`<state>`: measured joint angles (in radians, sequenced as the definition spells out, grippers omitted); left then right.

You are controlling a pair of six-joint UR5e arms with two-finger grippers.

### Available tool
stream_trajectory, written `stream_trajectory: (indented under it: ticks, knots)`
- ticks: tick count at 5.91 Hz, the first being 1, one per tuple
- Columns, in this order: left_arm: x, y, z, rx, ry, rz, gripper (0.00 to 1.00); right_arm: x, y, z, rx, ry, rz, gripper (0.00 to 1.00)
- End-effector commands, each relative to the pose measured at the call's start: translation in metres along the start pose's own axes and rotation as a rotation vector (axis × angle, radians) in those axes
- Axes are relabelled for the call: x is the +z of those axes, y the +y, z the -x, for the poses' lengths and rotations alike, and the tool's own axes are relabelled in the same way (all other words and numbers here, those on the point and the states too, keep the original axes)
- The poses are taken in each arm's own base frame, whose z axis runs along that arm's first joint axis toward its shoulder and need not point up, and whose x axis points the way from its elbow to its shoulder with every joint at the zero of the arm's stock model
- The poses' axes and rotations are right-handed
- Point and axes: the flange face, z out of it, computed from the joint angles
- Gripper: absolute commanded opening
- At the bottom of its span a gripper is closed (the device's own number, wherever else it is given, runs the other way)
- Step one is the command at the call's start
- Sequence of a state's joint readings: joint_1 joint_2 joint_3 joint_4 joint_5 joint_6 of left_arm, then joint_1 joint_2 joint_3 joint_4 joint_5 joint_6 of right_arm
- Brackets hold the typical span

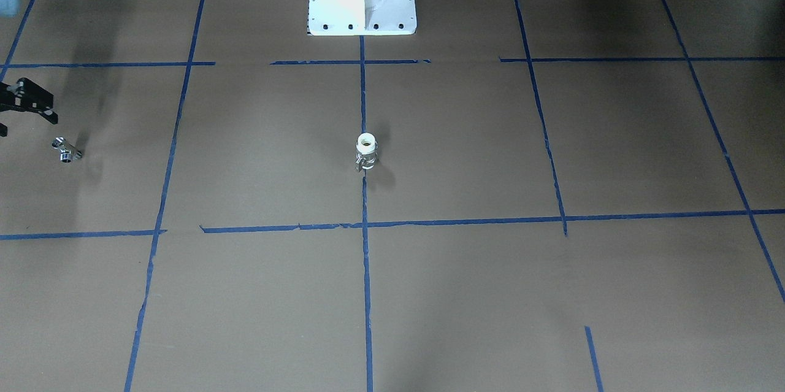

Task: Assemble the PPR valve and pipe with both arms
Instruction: 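Lower the right gripper onto the chrome tee valve and grasp it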

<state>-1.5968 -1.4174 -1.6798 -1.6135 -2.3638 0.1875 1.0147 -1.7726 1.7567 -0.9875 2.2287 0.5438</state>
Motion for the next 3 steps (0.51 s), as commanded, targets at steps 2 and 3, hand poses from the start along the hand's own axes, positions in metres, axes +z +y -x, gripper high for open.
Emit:
stream_trajectory:
  ticks: [2,3]
  knots:
    - [0.001,0.0,0.001,-0.007,0.0,0.001,1.0,0.022,-0.017,0.019,-0.035,0.004,-0.013,1.0]
    - [0.001,0.0,0.001,-0.007,0.0,0.001,1.0,0.025,-0.021,0.019,-0.036,0.003,-0.013,0.99]
